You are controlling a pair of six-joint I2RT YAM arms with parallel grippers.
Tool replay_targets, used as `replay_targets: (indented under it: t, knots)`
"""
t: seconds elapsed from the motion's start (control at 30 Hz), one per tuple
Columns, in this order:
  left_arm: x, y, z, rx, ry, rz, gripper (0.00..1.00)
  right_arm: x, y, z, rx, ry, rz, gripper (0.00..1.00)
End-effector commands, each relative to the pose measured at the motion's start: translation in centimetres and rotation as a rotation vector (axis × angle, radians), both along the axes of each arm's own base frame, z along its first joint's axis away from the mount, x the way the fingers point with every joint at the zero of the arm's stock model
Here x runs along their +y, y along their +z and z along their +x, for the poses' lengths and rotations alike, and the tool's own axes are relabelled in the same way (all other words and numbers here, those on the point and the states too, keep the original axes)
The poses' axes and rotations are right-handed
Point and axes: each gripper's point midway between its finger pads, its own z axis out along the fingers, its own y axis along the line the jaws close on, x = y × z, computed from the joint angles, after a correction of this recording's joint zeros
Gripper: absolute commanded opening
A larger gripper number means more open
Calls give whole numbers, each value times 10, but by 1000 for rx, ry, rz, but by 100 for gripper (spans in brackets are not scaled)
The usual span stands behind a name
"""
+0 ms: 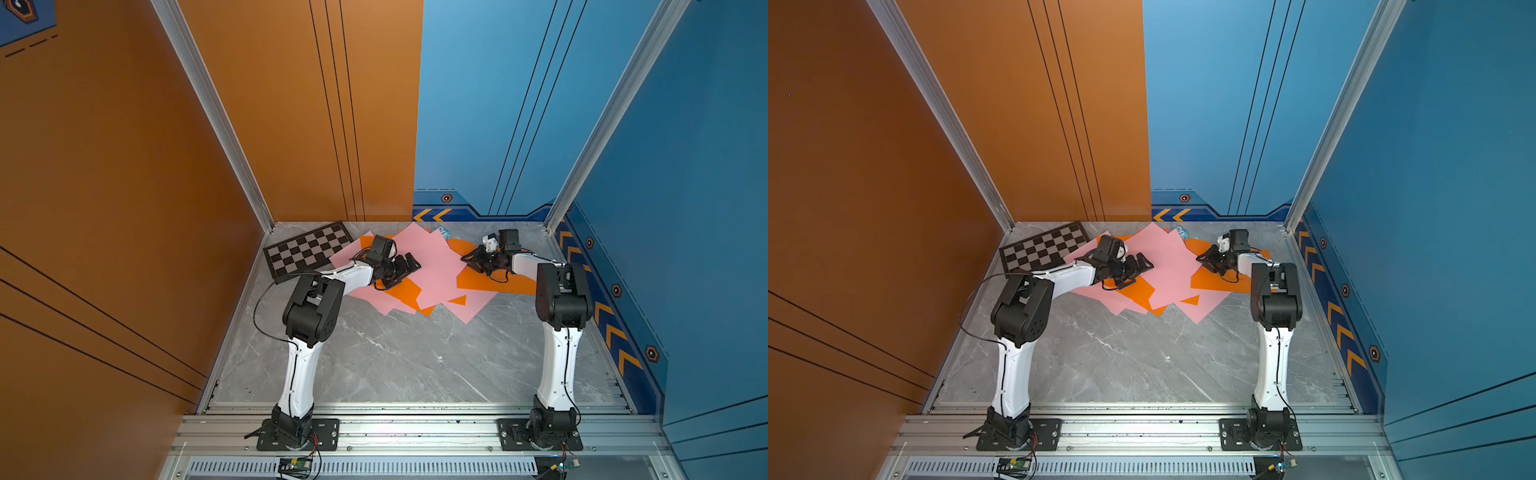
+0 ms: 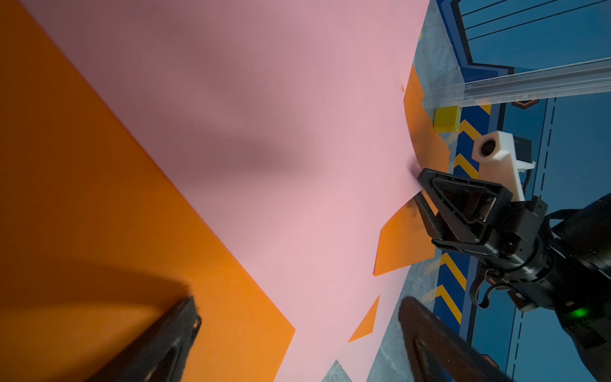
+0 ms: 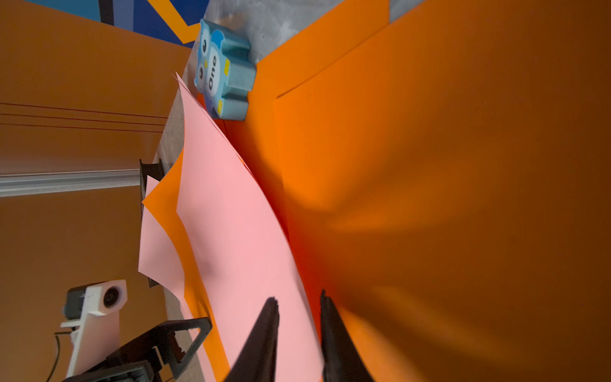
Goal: Sort the scattered colored papers by color
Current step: Pick up the colored paper.
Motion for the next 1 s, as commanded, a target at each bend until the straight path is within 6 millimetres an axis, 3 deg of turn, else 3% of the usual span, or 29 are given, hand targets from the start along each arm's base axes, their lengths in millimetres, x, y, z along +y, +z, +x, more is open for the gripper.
replay_targets:
  t: [0.0, 0.1, 0.33, 0.7, 0.97]
  knots:
    - [6, -27, -14, 89, -6, 12, 99, 0, 14, 0, -32, -7, 9, 13]
    - [6, -20, -13, 80, -6, -4, 99, 0, 25, 1, -49, -8, 13, 1]
    - [-4, 12, -11, 66, 16, -115, 98, 3, 61, -4, -102, -7, 8, 0]
    - [-44, 34, -19, 124, 83, -281, 98, 5, 165, -21, -260, -35, 29, 0]
    - [-82, 58, 1, 81, 114, -507, 98, 17, 222, -37, -347, -18, 66, 0]
